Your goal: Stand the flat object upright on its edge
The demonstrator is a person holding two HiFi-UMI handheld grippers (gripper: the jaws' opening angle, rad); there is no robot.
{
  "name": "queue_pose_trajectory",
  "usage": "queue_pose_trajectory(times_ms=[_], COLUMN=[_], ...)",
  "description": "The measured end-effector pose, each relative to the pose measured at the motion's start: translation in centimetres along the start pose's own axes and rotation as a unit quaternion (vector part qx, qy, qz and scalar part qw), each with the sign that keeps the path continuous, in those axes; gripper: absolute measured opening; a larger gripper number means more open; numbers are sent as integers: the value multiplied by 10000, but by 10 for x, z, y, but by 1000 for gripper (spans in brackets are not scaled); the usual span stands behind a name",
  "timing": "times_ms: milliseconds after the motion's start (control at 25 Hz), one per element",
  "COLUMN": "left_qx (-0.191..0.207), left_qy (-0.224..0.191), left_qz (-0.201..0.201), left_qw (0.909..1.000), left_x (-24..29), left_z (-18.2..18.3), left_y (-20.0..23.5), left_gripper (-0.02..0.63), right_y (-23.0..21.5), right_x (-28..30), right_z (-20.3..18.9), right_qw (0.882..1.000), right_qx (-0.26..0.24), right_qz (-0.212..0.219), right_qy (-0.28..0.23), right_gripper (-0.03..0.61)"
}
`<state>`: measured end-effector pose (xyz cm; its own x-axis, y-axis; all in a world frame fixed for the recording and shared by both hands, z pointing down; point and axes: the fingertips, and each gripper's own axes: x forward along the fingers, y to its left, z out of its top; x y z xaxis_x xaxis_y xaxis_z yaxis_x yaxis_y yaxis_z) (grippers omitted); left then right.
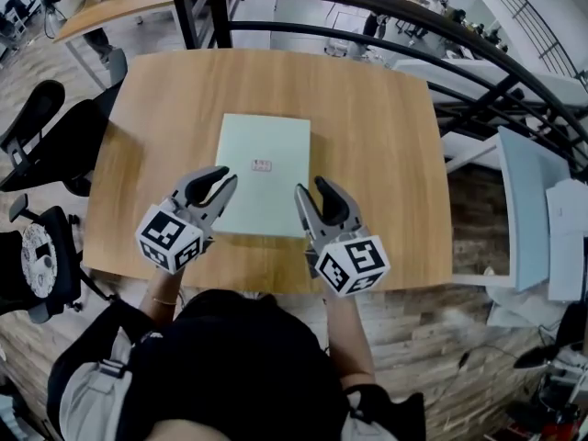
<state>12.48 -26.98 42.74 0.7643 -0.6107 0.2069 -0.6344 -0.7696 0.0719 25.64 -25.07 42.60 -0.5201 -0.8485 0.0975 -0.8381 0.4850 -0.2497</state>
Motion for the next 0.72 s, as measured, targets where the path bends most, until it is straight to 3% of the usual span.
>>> queue_pose_trajectory(times_ms=[720], left_qx=[-505], left_qy=[434], left_qz=[365], left_qw=[9971], left_x=[43], left_z=[-37], left_y=[90], left_gripper=[143], right_y=[-63], right_x=[72], right_z=[-30], right_qw=[9959], right_qx=[-6], right_qz=[-353], right_qy=[827], right_gripper=[157])
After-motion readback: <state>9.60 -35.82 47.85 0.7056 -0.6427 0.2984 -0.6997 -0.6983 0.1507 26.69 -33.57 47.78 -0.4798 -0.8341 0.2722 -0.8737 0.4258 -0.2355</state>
